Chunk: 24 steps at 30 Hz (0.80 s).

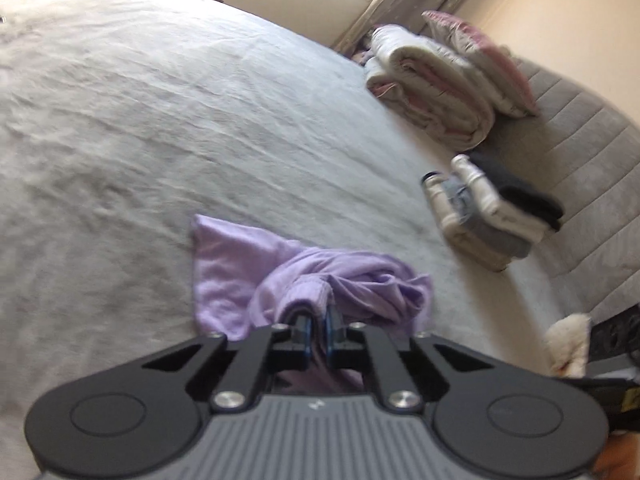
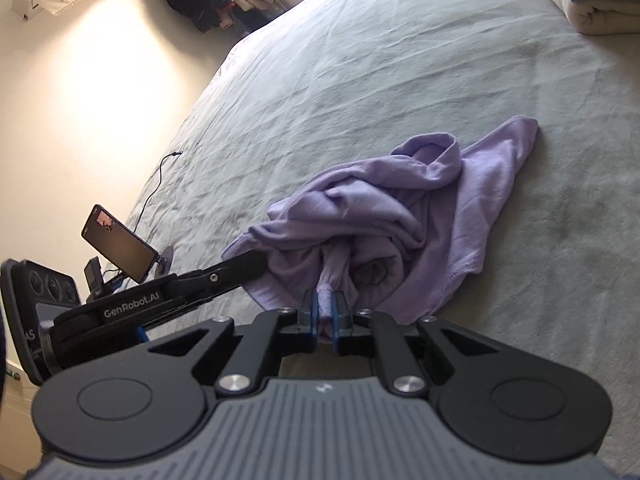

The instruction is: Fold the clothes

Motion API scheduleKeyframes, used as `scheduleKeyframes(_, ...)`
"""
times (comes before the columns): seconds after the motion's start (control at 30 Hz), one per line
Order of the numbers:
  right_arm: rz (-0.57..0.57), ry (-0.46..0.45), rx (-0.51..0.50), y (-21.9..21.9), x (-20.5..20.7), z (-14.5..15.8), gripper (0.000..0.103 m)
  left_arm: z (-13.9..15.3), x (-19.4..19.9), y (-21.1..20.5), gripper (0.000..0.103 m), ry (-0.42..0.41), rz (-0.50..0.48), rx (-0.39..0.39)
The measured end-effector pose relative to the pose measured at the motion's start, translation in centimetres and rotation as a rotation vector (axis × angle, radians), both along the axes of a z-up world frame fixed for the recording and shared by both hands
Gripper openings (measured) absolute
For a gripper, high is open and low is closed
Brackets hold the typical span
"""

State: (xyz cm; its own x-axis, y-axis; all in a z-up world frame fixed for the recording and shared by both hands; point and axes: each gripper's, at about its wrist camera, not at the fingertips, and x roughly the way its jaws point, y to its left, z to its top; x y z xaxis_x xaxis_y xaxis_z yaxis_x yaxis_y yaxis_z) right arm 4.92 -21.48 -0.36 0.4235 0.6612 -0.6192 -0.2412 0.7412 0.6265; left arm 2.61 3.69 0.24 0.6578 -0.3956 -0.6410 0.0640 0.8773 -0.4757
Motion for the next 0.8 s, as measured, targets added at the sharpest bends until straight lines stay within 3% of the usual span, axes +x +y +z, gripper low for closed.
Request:
scheduleKeyframes(0.17,-0.053,-0.055,-0.066,-0.5,0.3,0.5,0.033,0.7,-0.6,0.8,0.006,0.021,-0.03,0.036)
scheduleKeyframes(0.27,-0.093,-0.076,-0.12,-1.1,0.5,0.5,0.035,1.4,-0.8,1.3,0.006,0.004,-0.033,0.053)
scheduleKeyframes(0.7,-0.144,-0.068,-0.338,-0.3,1.7,-1.7,0.037,3.2,-0.6,4.7,0.005,-0.036,0.064,0.106)
scheduleKeyframes(0.8,-0.132,-0.098,-0.39,0.2,1.6,-1.8,0.026,3.2,-0.3,5.3,0.005,-0.04,0.097,0.149)
